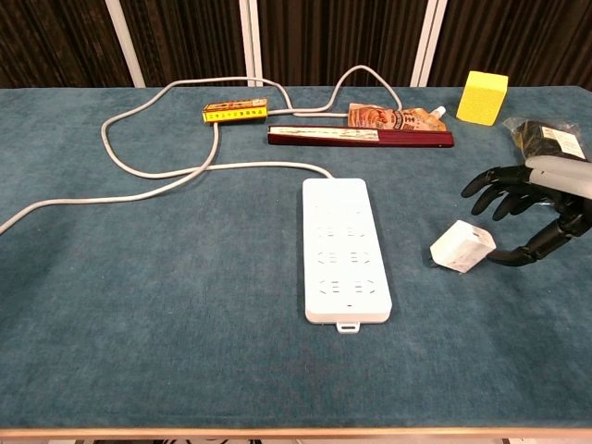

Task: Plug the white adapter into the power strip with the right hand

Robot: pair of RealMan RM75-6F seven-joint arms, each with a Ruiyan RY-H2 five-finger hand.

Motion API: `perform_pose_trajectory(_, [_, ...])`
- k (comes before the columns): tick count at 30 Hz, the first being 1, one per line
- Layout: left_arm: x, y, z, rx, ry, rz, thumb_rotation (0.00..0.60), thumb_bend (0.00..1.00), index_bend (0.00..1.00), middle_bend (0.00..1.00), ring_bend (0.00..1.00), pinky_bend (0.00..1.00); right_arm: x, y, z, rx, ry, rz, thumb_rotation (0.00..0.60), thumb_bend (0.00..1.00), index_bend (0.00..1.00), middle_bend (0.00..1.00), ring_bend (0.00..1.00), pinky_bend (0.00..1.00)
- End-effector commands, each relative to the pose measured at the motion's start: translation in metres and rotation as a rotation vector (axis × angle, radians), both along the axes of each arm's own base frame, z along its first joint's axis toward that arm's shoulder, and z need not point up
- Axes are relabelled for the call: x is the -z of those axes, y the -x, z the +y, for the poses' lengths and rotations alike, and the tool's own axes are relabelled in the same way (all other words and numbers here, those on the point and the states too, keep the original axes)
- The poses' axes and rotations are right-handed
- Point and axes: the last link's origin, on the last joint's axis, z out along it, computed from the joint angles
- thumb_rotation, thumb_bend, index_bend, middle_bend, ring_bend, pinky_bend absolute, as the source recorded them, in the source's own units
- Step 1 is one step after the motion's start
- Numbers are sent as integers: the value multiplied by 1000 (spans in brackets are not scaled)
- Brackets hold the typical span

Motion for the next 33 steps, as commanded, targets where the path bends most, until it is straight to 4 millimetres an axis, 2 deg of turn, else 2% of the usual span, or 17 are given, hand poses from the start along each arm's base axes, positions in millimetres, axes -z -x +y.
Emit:
perform_pose_trajectory(1, [0,1,0,-1,0,0,600,179,131,52,0,10,3,0,0,5,10,4,600,316,273,300,295,188])
perform_pose_trajectory(6, [1,0,0,-3,5,0,600,179,131,52,0,10,7,0,1,24,31,-8,600,315,351,324,306,188])
perform_pose_trajectory(22, [1,0,1,-8,1,1,600,179,131,52,0,10,19,0,-3,40,23,4,600,318,387,353,312,188])
perform_pose_trajectory(33, [1,1,1,-13,1,6,600,179,131,51,0,10,28,0,-6,41,30,10,600,411,434,401,334,188])
